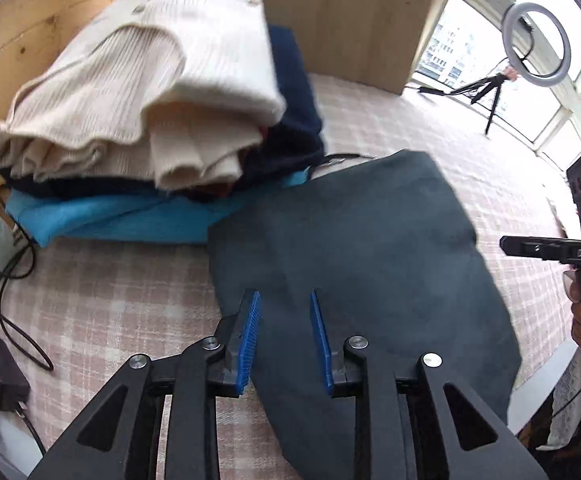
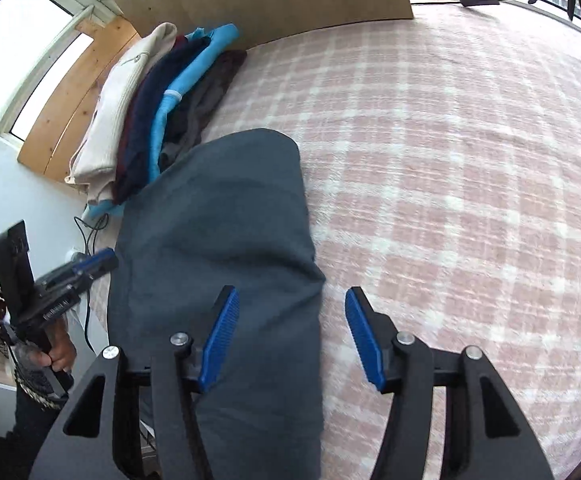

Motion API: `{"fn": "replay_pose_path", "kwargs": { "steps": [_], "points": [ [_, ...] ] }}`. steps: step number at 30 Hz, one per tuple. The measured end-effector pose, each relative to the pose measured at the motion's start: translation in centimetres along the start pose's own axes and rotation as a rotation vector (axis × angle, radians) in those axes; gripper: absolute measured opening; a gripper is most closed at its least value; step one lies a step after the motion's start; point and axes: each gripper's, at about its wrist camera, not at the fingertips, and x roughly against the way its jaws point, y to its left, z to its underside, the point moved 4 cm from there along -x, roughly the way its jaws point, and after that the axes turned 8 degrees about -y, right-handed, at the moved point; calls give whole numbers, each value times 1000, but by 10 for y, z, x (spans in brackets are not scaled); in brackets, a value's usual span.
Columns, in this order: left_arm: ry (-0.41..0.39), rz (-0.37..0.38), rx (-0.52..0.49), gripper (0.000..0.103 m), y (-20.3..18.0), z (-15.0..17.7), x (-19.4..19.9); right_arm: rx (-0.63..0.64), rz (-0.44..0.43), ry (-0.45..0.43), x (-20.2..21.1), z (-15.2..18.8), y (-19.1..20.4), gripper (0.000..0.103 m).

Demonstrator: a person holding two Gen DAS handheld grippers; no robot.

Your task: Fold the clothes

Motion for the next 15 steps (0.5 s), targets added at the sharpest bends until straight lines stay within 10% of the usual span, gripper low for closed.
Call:
{"fn": "replay_pose_path", "kwargs": {
  "steps": [9,15],
  "points": [
    [66,283,-212,33,-127,-64,-64,45,21,73,-7,82,10,54],
    [152,155,-315,34,-150,-73,-138,86,61,75,-3,103,14,24]
  ]
}}
